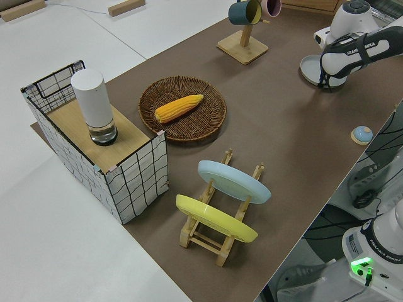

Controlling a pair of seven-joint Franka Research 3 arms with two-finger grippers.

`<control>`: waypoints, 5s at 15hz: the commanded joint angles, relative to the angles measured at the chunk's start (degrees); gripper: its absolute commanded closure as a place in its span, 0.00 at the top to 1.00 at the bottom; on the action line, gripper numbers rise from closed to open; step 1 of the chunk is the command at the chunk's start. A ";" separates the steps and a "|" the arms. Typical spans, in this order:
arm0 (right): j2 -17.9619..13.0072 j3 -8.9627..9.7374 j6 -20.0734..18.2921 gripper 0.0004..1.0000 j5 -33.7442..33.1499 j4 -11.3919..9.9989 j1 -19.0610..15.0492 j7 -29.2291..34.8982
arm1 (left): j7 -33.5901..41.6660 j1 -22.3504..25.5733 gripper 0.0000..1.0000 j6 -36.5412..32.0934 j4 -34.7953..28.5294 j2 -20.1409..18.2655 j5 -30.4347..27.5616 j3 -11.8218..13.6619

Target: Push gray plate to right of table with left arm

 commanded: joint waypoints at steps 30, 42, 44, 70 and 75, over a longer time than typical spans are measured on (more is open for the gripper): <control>-0.60 0.30 -0.68 1.00 -0.03 -0.23 -0.46 -0.43 | 26.88 -2.09 1.00 -34.57 13.24 -15.38 14.25 26.62; -0.60 0.30 -0.68 1.00 -0.03 -0.23 -0.46 -0.43 | 30.94 -2.17 0.99 -46.36 24.95 -16.70 19.25 30.94; -0.60 0.30 -0.68 1.00 0.05 -0.23 -0.46 -0.43 | 30.94 -2.09 0.99 -48.82 28.02 -16.53 19.26 31.03; -0.60 0.30 -0.68 1.00 -0.03 -0.23 -0.46 -0.43 | 30.94 18.83 0.99 -54.98 31.11 -17.14 19.00 16.61; -0.60 0.30 -0.68 1.00 -0.03 -0.23 -0.46 -0.43 | 30.50 18.22 1.00 -54.98 31.02 -17.14 19.00 16.70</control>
